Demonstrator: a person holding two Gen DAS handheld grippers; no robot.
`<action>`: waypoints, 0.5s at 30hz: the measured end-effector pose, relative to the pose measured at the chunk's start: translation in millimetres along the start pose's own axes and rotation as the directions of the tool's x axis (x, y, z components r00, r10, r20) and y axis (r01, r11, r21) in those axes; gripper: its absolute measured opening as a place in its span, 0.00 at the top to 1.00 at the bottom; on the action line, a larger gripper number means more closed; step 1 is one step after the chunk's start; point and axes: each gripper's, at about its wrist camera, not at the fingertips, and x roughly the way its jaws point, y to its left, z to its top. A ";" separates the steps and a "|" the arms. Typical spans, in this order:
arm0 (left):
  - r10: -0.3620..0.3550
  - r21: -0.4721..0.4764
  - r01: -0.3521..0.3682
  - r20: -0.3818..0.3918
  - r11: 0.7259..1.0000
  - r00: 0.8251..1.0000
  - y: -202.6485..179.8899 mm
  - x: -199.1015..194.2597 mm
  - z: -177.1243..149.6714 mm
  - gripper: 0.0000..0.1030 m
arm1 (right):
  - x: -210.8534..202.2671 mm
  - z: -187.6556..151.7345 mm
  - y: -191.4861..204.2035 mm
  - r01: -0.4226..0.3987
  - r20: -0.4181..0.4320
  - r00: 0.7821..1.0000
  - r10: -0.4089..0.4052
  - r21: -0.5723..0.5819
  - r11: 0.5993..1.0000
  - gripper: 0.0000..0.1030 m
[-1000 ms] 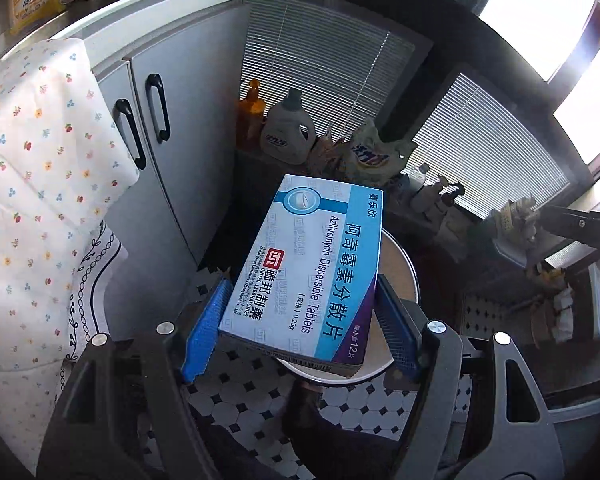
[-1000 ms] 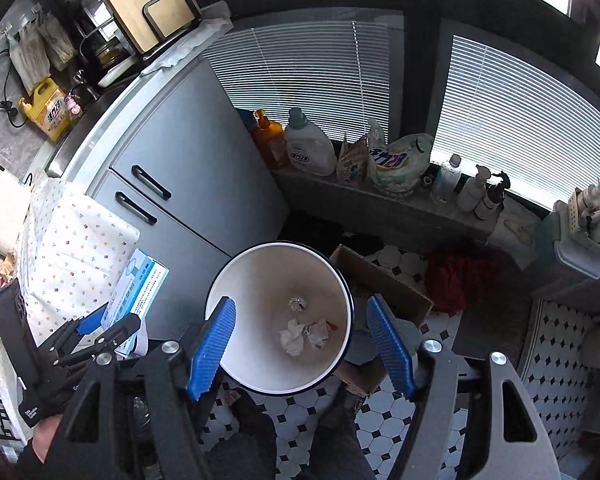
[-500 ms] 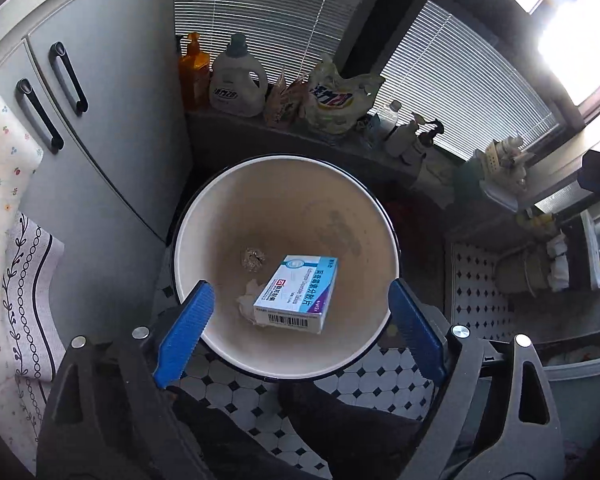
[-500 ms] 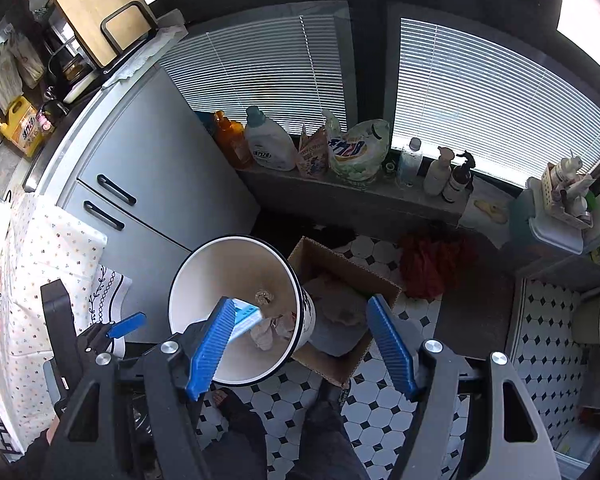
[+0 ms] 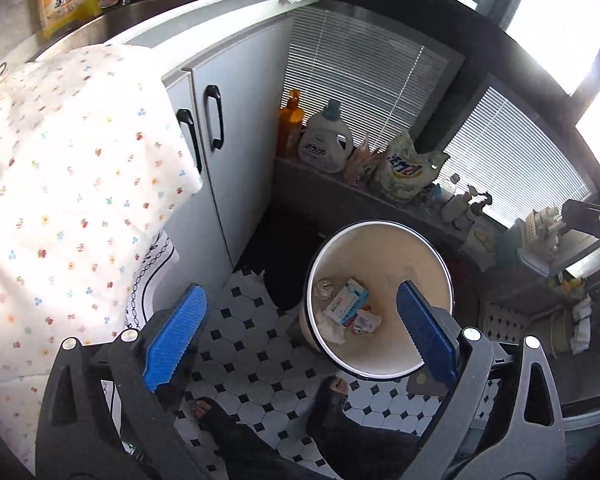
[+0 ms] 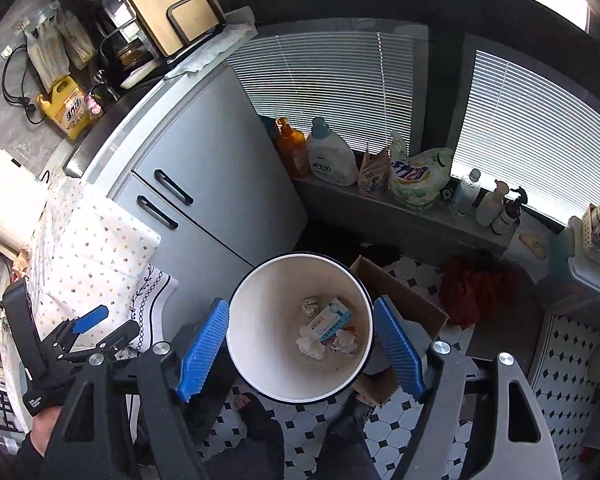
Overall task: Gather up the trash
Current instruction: 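Return both tools to the counter above the remaining trash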
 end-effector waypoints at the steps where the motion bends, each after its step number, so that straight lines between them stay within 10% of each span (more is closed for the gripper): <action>1: 0.011 -0.011 -0.011 0.014 1.000 1.000 7.2 -8.2 0.6 0.07 | -0.1 2.5 9.1 -0.009 0.003 1.000 0.009 -0.013 1.000 0.28; 15: 0.154 -0.209 -0.115 0.177 0.971 0.972 109.8 -115.4 -8.3 0.06 | -16.1 19.9 152.0 -0.137 0.040 0.988 0.151 -0.243 0.960 0.15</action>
